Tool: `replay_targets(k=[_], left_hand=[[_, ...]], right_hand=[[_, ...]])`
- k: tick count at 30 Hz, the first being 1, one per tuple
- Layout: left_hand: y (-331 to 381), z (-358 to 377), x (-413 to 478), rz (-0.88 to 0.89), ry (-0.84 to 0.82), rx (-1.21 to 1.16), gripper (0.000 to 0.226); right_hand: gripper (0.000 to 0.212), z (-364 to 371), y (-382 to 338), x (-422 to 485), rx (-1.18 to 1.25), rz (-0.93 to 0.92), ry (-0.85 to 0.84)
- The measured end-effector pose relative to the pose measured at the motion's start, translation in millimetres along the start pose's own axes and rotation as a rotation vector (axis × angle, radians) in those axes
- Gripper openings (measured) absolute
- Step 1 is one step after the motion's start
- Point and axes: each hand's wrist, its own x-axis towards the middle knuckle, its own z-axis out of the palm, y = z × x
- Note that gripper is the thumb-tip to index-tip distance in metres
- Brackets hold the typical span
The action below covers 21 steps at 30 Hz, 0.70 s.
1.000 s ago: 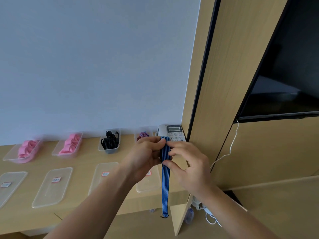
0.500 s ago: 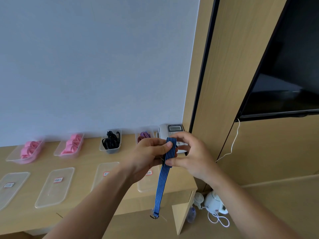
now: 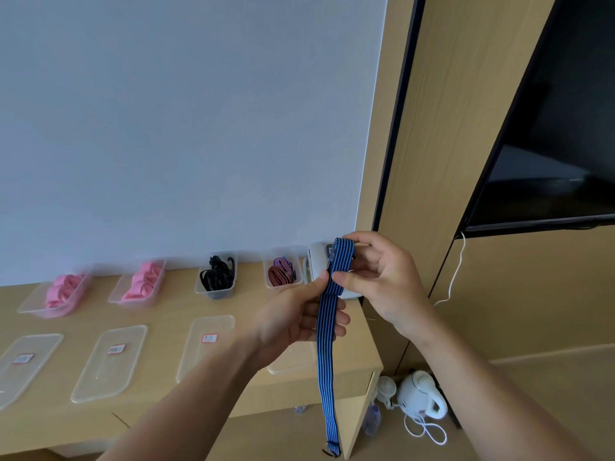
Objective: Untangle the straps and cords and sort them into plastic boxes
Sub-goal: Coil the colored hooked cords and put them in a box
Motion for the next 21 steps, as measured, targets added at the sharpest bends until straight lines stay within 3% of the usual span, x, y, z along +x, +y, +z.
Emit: replay_targets(k=[8,15,21], left_hand=[[-2.8,8.7,5.5,0.02,0.017,-0.082,0.059],[-0.9,11.3,5.5,-0.041,0.053,-0.125,0.052],[-1.5,11.7,4.6,-0.084,0.115,-0.072,0.06]], right_hand=[[0.049,4.1,-5.0,-6.6,-0.1,-0.112,0.141],[0.05,4.6,-6.8,-6.7,-0.074,-0.126,0.15],[0.046,11.8,0.5,-15.1,-0.299,-0.326,0.226]])
